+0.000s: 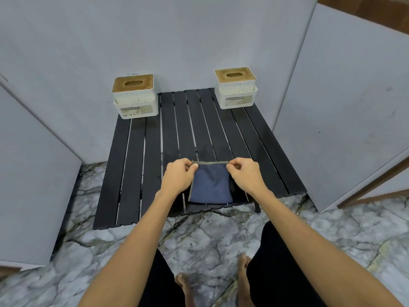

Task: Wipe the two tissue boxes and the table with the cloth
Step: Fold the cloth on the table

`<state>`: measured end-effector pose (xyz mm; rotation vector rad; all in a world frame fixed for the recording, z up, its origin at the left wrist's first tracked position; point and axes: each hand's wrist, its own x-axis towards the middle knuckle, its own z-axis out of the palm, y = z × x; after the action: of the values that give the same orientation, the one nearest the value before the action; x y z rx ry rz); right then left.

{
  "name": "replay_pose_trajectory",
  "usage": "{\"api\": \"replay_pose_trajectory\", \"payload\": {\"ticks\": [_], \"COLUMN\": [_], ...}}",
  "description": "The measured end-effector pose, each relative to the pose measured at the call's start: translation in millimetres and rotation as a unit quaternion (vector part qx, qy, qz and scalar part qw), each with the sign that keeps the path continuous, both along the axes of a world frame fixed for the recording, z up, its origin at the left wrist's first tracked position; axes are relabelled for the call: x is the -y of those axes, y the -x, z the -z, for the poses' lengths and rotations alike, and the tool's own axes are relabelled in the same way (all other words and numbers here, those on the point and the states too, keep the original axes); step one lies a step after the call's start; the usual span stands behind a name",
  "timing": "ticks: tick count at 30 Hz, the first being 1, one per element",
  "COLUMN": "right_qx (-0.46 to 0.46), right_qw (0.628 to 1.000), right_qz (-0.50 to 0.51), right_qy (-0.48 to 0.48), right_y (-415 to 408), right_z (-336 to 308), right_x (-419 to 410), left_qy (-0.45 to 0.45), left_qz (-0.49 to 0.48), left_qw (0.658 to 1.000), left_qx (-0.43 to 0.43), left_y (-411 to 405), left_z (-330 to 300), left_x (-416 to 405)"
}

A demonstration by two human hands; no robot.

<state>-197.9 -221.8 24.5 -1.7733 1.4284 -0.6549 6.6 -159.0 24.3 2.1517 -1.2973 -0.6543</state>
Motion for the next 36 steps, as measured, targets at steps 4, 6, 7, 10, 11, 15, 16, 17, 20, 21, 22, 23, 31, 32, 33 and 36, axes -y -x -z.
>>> {"api": "replay_pose_trajectory", "payload": {"ticks": [4, 6, 7, 10, 11, 15, 16, 17, 20, 21, 22, 23, 31, 32, 33, 36], "right_qx": [-0.081, -0.107, -0.115, -0.127, -0.131, -0.156, -0.157, -0.163, -0.211, -0.229, -0.241, -0.248, -0.288, -0.278, -0.269, -0.255], "right_qw": [0.997, 0.994, 0.993, 0.988, 0.982, 0.94, 0.935, 0.934, 0.935, 0.934, 0.933, 0.932, 0.927, 0.926, 0.925, 0.919], "right_qz": [0.019, 0.03, 0.033, 0.038, 0.036, -0.057, -0.093, -0.118, -0.133, -0.133, -0.134, -0.133, -0.164, -0.184, -0.204, -0.245], "right_qy": [-0.004, 0.0, 0.011, 0.079, 0.13, 0.298, 0.303, 0.294, 0.252, 0.24, 0.233, 0.227, 0.173, 0.175, 0.174, 0.172], "right_y": [-9.4, -13.5, -15.1, -17.3, -17.7, -22.6, -24.8, -26.7, -27.4, -26.0, -23.9, -21.6, -7.4, -6.0, -5.0, -4.9], "right_z": [5.9, 7.4, 7.8, 8.2, 9.7, 20.6, 24.5, 29.4, 43.5, 46.5, 48.7, 50.2, 50.2, 49.8, 49.7, 50.0], "right_x": [6.2, 6.3, 6.4, 0.0, -4.5, -35.8, -42.0, -46.4, -48.2, -47.7, -47.4, -47.5, -41.3, -40.2, -40.6, -46.6], "left_qy": [-0.023, -0.025, -0.025, 0.014, 0.06, 0.164, 0.152, 0.139, 0.089, 0.068, 0.052, 0.04, 0.021, 0.02, 0.019, 0.004], "left_qz": [-0.026, -0.047, -0.057, -0.067, -0.048, 0.101, 0.117, 0.124, 0.129, 0.128, 0.125, 0.12, 0.067, 0.063, 0.062, 0.057], "left_qw": [0.998, 0.996, 0.995, 0.994, 0.993, 0.969, 0.966, 0.963, 0.96, 0.96, 0.959, 0.958, 0.949, 0.946, 0.945, 0.942], "left_qx": [0.056, 0.068, 0.072, 0.086, 0.094, 0.153, 0.175, 0.194, 0.232, 0.239, 0.247, 0.257, 0.308, 0.316, 0.322, 0.331], "left_y": [3.7, 8.2, 10.4, 13.4, 13.5, 26.4, 31.0, 34.7, 37.0, 35.8, 34.4, 33.5, 38.3, 39.0, 39.2, 36.2], "left_z": [4.6, 5.2, 5.5, 10.1, 12.9, 29.2, 33.9, 38.5, 47.0, 49.2, 51.1, 52.2, 53.6, 53.5, 53.0, 53.8], "left_x": [8.1, 9.3, 9.1, 3.4, -0.3, -17.6, -21.0, -23.9, -29.2, -30.0, -30.6, -31.2, -47.0, -51.8, -57.1, -70.3]}}
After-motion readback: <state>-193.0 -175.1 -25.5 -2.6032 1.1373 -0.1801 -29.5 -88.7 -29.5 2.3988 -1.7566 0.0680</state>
